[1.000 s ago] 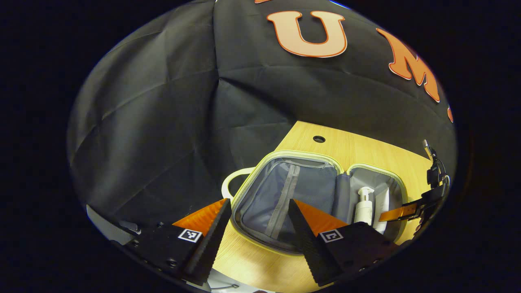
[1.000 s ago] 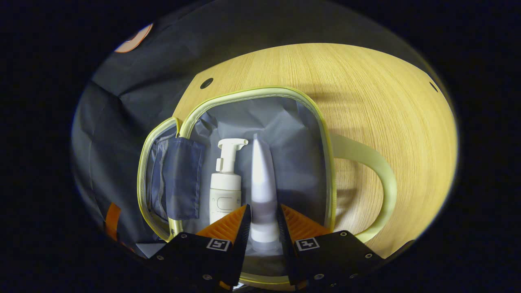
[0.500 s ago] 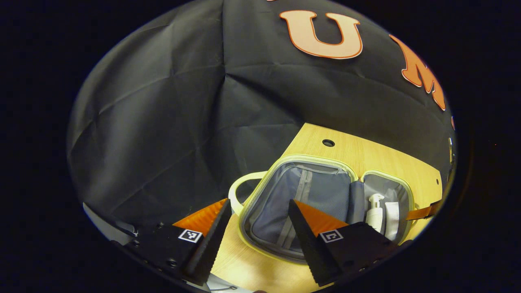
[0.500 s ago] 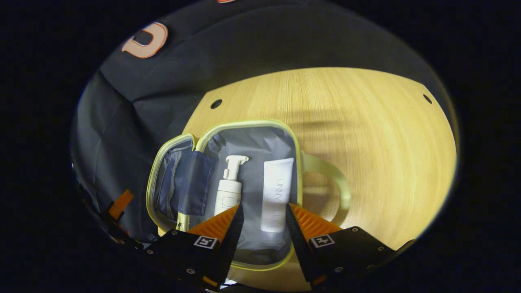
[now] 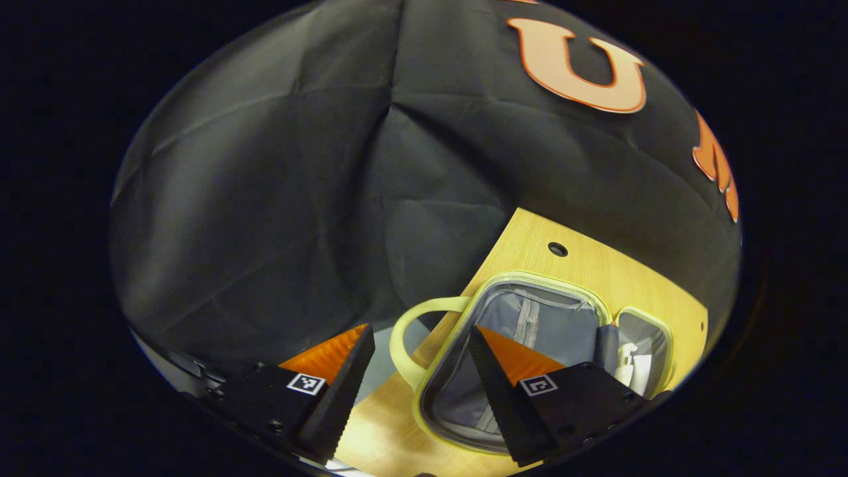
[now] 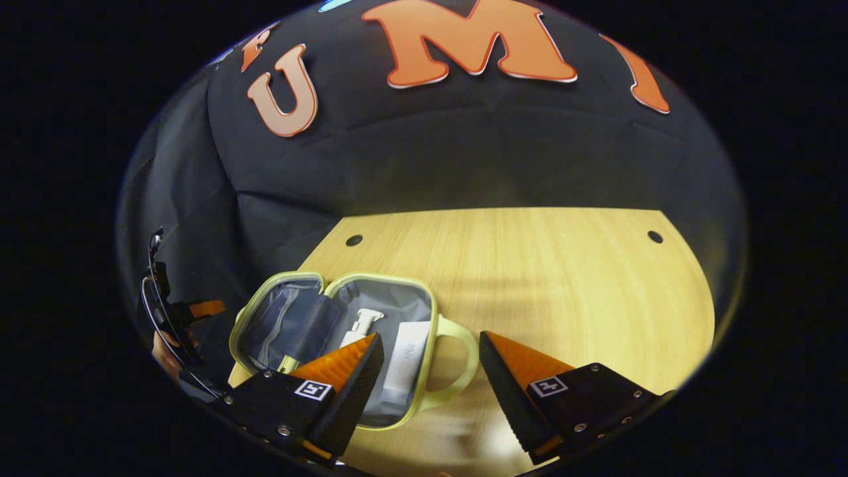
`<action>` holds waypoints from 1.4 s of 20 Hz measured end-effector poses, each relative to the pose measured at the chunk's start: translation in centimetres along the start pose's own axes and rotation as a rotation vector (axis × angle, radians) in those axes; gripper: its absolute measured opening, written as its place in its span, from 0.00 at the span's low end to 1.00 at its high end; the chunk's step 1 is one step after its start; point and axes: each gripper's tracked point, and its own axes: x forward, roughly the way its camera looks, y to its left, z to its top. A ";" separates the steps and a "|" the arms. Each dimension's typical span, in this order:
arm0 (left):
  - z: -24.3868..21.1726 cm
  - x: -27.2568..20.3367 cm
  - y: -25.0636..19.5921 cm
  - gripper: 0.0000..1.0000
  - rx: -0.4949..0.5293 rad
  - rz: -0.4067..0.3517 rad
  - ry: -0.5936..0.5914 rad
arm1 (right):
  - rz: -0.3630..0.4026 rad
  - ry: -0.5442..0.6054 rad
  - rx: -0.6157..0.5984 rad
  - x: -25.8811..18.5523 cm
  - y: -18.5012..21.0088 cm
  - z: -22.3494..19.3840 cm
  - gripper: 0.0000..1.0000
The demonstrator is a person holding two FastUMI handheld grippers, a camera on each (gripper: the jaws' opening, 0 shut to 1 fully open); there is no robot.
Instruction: First open the suitcase, pack the skin care products into it, and then close the suitcase.
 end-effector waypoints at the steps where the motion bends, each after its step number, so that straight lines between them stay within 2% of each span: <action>1: -0.1 0.5 0.6 0.92 -0.026 -0.002 0.016 | -0.019 -0.025 -0.011 -0.6 -0.5 0.6 0.93; 5: -0.6 2.6 2.3 0.93 -0.143 -0.028 0.073 | -0.080 -0.115 -0.045 -3.0 -1.8 3.3 0.93; 11: -2.9 7.1 3.1 0.93 -0.324 -0.093 0.206 | -0.146 -0.154 -0.039 -5.1 -3.8 4.9 0.94; 14: -4.2 9.0 2.3 0.93 -0.454 -0.159 0.275 | -0.157 -0.159 -0.045 -5.8 -4.3 5.2 0.94; 17: -5.4 9.9 1.3 0.62 -0.592 -0.246 0.327 | -0.157 -0.171 -0.037 -6.1 -4.3 5.4 0.93; 18: -6.0 10.4 1.8 0.62 -0.603 -0.234 0.341 | -0.158 -0.169 -0.037 -6.2 -4.4 5.4 0.93; 19: -6.3 10.4 2.2 0.34 -0.628 -0.243 0.351 | -0.155 -0.169 -0.039 -6.4 -4.3 5.3 0.93; 20: -6.2 10.6 2.3 0.21 -0.651 -0.254 0.348 | -0.159 -0.176 -0.043 -6.7 -4.4 5.4 0.93; 21: -6.1 10.8 2.5 0.29 -0.657 -0.256 0.356 | -0.158 -0.177 -0.047 -6.9 -4.5 5.4 0.94; 22: -6.6 10.6 1.8 0.19 -0.644 -0.266 0.356 | -0.162 -0.181 -0.050 -7.0 -4.6 5.4 0.93; 23: -6.6 10.4 1.8 0.20 -0.616 -0.258 0.356 | -0.161 -0.181 -0.052 -7.1 -4.7 5.3 0.94; 24: -5.5 9.1 2.4 0.12 -0.574 -0.271 0.341 | -0.160 -0.183 -0.051 -7.2 -4.6 5.4 0.94; 28: -1.2 6.6 1.1 0.11 -0.386 -0.301 0.224 | -0.144 -0.186 -0.044 -7.1 -4.3 5.4 0.93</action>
